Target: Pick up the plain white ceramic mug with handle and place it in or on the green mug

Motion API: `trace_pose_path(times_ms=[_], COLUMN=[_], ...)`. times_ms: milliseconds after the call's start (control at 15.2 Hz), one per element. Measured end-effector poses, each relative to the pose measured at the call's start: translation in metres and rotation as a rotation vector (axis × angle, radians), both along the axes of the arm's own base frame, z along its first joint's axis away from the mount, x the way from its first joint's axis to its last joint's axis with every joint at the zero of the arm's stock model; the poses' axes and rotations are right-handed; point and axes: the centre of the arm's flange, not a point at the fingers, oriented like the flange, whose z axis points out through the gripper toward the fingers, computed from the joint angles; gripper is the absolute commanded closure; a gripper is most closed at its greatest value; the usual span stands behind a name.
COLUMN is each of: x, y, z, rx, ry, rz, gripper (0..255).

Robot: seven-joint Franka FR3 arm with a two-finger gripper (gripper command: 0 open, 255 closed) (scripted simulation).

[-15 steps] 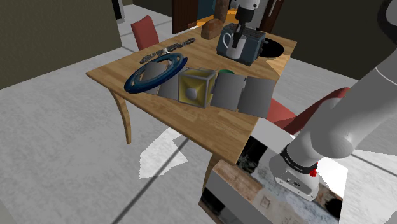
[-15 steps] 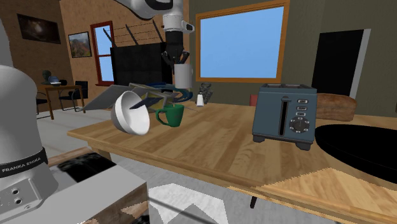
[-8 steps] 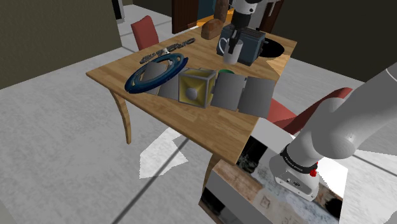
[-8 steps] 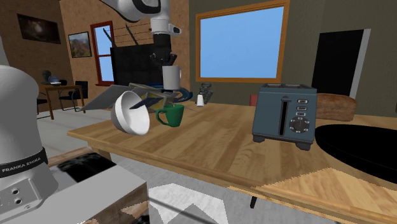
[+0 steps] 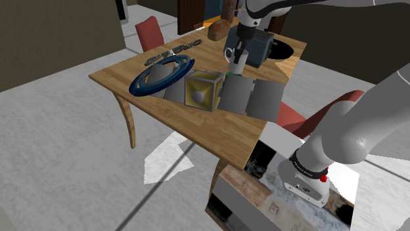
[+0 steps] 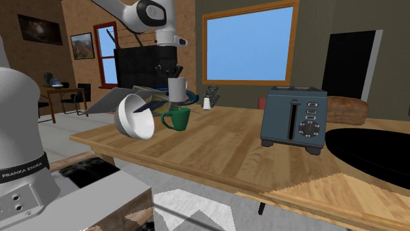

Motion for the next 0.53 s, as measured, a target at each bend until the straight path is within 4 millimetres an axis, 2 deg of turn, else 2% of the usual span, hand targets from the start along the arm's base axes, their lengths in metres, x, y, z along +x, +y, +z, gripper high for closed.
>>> trace_pose_path(times_ms=[330, 528], x=[-0.001, 0.001], y=[0.0, 0.0], z=[-0.027, -0.036], rx=[0.0, 0.0], ry=[0.0, -0.001], rz=[0.0, 0.0], gripper=[255, 255])
